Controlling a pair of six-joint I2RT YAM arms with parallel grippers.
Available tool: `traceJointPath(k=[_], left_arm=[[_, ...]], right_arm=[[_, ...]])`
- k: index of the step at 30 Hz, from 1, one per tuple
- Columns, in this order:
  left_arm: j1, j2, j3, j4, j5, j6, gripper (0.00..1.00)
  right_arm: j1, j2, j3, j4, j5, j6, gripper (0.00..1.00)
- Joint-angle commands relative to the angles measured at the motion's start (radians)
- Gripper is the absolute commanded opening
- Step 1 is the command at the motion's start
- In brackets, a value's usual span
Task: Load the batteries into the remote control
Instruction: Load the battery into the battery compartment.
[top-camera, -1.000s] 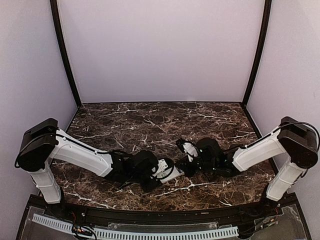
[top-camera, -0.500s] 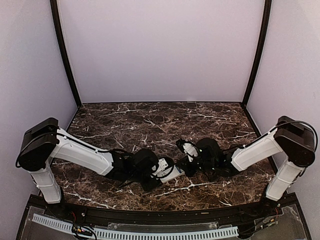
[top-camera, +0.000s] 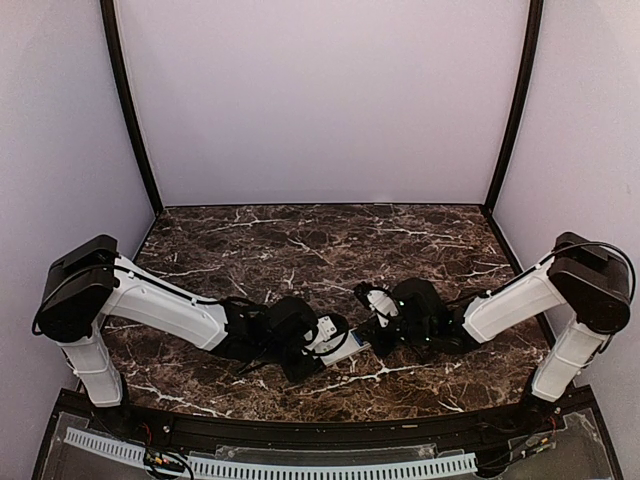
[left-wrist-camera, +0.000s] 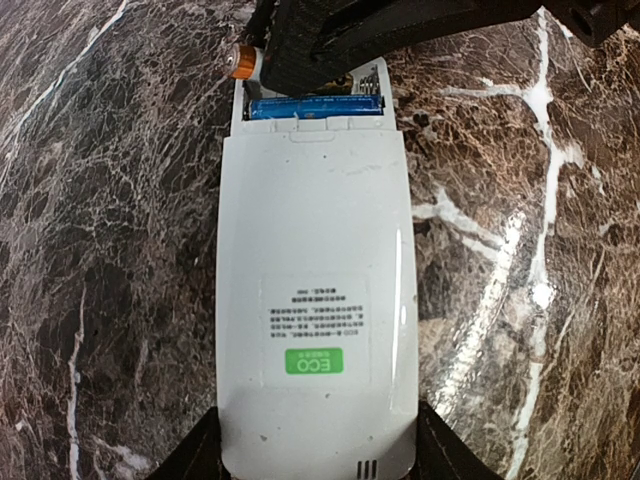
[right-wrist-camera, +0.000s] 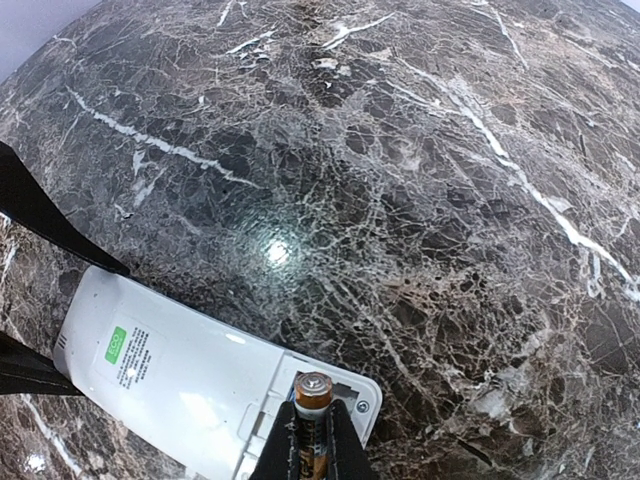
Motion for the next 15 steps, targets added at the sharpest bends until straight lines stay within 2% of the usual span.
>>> traceJointPath(k=[1, 6, 15], left_arm=[[0.009, 0.059, -0.017, -0.092, -0.004, 0.009, 0.0], [0.009, 0.063, -0.017, -0.091, -0.001, 0.012, 0.0], [0.009, 0.064, -0.021, -0.091, 0.006, 0.022, 0.0]], right_arm=[[-0.004, -0.006, -0.005, -0.093, 0.002, 0.024, 0.0], [-0.004, -0.021, 0.012, -0.151, 0.024, 0.035, 0.15], [-0.014, -0.065, 0.086, -0.259, 0.03, 0.015, 0.2]])
